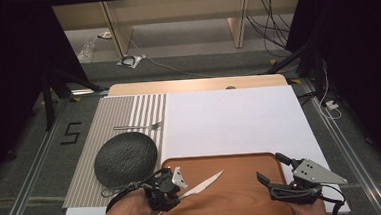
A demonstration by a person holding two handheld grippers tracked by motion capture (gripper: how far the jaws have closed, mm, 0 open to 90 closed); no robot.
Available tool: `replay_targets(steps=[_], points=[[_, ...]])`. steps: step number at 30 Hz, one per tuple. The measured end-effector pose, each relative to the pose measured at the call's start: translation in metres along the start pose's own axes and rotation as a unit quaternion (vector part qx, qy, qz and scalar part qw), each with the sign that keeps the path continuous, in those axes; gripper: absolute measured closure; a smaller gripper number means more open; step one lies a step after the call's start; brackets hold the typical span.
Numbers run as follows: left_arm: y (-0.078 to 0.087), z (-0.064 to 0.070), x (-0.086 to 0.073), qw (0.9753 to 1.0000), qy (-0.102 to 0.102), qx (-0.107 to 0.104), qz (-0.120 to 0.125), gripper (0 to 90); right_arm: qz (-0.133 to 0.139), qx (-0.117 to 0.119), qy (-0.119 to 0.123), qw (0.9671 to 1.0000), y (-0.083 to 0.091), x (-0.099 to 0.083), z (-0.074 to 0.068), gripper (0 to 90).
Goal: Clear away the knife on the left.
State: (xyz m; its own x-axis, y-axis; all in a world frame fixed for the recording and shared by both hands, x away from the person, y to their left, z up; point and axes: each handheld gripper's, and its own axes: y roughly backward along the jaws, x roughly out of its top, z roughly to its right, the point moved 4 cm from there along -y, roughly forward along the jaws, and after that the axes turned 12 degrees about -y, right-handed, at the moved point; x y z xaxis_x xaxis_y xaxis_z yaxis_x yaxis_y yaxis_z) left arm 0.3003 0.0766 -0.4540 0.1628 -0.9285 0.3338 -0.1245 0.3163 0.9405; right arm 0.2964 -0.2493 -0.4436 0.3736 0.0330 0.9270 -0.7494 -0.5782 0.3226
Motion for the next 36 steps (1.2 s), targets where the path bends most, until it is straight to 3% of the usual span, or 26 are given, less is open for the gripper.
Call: replay_targets(steps=[12, 14, 36], points=[[-0.012, 0.020, 0.011, 0.9995, -0.013, -0.025, -0.012, 79.5, -0.001, 0.002, 0.001, 1.0000, 0.001, 0.000, 0.000, 16.2], [-0.017, 0.025, 0.012, 0.9988, -0.022, -0.036, -0.027, 79.5, -0.001, 0.002, 0.000, 1.0000, 0.000, -0.001, 0.000, 16.2], [-0.043, 0.041, 0.014, 0.9953, -0.035, -0.062, -0.066, 79.3, -0.007, 0.003, 0.002, 1.0000, -0.001, -0.001, -0.001, 16.2]])
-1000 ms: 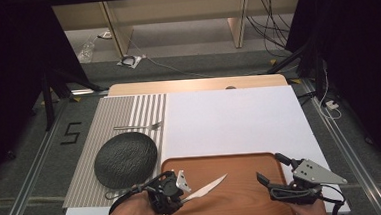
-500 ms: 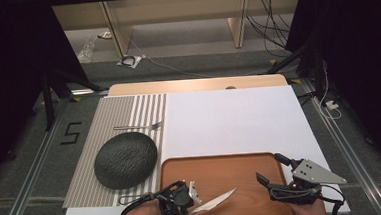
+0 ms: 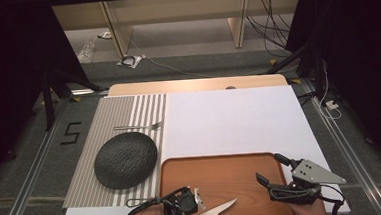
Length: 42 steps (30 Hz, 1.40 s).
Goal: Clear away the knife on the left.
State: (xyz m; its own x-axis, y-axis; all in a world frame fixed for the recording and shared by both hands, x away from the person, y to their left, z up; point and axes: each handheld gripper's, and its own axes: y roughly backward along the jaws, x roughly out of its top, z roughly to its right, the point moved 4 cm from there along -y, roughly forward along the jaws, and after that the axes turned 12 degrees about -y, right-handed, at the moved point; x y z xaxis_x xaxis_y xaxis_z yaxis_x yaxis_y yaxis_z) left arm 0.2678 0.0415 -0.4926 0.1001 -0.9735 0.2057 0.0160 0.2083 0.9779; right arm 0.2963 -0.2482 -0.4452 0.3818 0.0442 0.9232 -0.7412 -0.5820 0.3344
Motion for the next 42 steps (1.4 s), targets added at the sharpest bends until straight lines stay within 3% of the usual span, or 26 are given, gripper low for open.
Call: replay_targets(steps=[4, 5, 7, 11, 13, 15, 16, 18, 24, 30, 37, 42], points=[[0.001, 0.001, 0.001, 0.9999, 0.000, -0.007, 0.011, 77.4, 0.000, -0.001, 0.003, 1.0000, 0.000, 0.000, 0.000, 16.2], [0.002, 0.002, 0.002, 0.9999, 0.001, -0.007, 0.014, 72.2, 0.001, -0.001, 0.003, 1.0000, 0.000, 0.000, 0.000, 16.2], [0.008, 0.002, 0.003, 0.9997, -0.002, 0.010, 0.024, 61.8, 0.001, -0.002, 0.003, 1.0000, 0.000, 0.000, 0.000, 16.2], [0.017, 0.003, 0.007, 0.9983, -0.005, 0.022, 0.053, 59.5, 0.003, -0.001, 0.003, 1.0000, 0.001, 0.000, 0.000, 16.2], [0.018, 0.004, 0.009, 0.9974, -0.013, 0.029, 0.065, 61.4, 0.003, -0.001, 0.002, 1.0000, 0.001, 0.000, 0.000, 16.2], [0.018, 0.005, 0.011, 0.9961, -0.026, 0.041, 0.073, 72.0, 0.000, -0.001, 0.004, 1.0000, 0.001, 0.000, 0.000, 16.2], [0.018, 0.006, 0.013, 0.9957, -0.030, 0.042, 0.077, 72.0, 0.000, -0.001, 0.004, 1.0000, 0.001, 0.000, 0.000, 16.2], [0.017, 0.009, 0.016, 0.9944, -0.031, 0.043, 0.092, 79.4, 0.000, -0.001, 0.003, 1.0000, 0.001, 0.000, 0.000, 16.2], [0.010, 0.013, 0.020, 0.9924, -0.040, 0.033, 0.112, 87.3, 0.000, -0.001, 0.004, 1.0000, 0.001, 0.000, 0.000, 16.3], [-0.002, 0.017, 0.023, 0.9918, -0.052, 0.017, 0.116, 89.4, -0.002, 0.000, 0.003, 1.0000, 0.001, 0.000, -0.001, 16.3], [-0.010, 0.012, 0.021, 0.9909, -0.041, 0.019, 0.127, 89.5, -0.003, 0.001, 0.003, 1.0000, 0.001, 0.000, -0.001, 16.4], [-0.011, 0.006, 0.017, 0.9921, -0.040, 0.031, 0.115, 89.4, -0.001, 0.002, 0.003, 1.0000, 0.001, 0.000, -0.001, 16.4]])
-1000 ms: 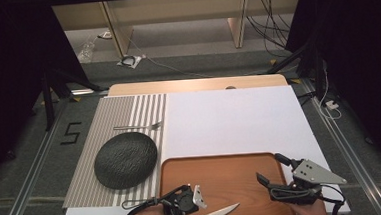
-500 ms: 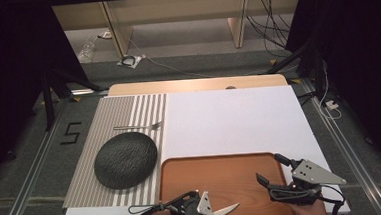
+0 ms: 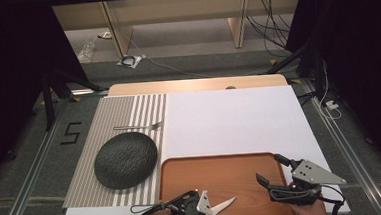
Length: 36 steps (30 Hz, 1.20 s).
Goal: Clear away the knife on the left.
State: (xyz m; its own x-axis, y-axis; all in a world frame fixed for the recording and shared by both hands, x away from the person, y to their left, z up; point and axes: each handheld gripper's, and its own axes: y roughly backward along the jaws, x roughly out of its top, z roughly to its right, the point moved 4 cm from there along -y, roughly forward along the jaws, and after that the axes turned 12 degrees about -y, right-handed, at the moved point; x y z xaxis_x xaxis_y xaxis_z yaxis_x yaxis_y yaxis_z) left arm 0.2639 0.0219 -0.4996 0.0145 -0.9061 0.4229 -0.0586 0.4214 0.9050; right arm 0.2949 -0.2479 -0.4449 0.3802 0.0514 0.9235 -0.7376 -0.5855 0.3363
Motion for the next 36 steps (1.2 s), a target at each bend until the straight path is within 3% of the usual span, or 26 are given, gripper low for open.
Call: replay_targets(steps=[8, 22, 36], points=[[0.004, -0.013, -0.010, 0.9994, 0.023, 0.026, -0.001, 89.5, -0.002, -0.001, 0.000, 1.0000, 0.000, 0.000, 0.000, 16.4], [0.008, -0.022, -0.018, 0.9987, 0.031, 0.040, -0.005, 89.5, 0.001, -0.004, 0.000, 1.0000, 0.001, 0.000, 0.001, 16.4], [0.013, -0.034, -0.033, 0.9972, 0.058, 0.046, -0.005, 89.5, 0.000, -0.003, 0.001, 1.0000, 0.002, 0.000, 0.001, 16.4]])
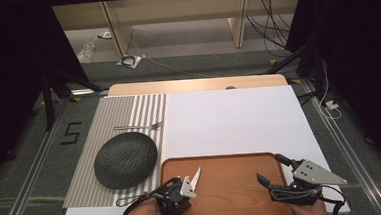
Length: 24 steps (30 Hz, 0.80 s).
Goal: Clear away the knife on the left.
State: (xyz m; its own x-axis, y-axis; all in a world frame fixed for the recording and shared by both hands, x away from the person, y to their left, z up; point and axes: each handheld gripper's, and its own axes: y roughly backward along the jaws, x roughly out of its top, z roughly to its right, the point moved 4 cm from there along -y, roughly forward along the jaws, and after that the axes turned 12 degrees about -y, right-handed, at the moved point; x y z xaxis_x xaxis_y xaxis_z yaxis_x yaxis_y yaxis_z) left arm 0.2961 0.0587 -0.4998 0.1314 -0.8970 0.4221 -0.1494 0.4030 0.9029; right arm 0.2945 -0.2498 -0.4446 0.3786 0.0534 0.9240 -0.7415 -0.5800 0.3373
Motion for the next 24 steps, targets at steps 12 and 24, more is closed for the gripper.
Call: replay_targets(steps=[12, 24], points=[[0.004, -0.007, -0.009, 0.9999, 0.010, 0.010, -0.009, 89.6, 0.001, 0.001, 0.000, 1.0000, 0.000, 0.000, 0.000, 16.4], [0.009, -0.013, -0.021, 0.9994, 0.019, 0.015, -0.026, 89.6, 0.002, 0.002, 0.000, 1.0000, -0.001, 0.000, -0.001, 16.4]])
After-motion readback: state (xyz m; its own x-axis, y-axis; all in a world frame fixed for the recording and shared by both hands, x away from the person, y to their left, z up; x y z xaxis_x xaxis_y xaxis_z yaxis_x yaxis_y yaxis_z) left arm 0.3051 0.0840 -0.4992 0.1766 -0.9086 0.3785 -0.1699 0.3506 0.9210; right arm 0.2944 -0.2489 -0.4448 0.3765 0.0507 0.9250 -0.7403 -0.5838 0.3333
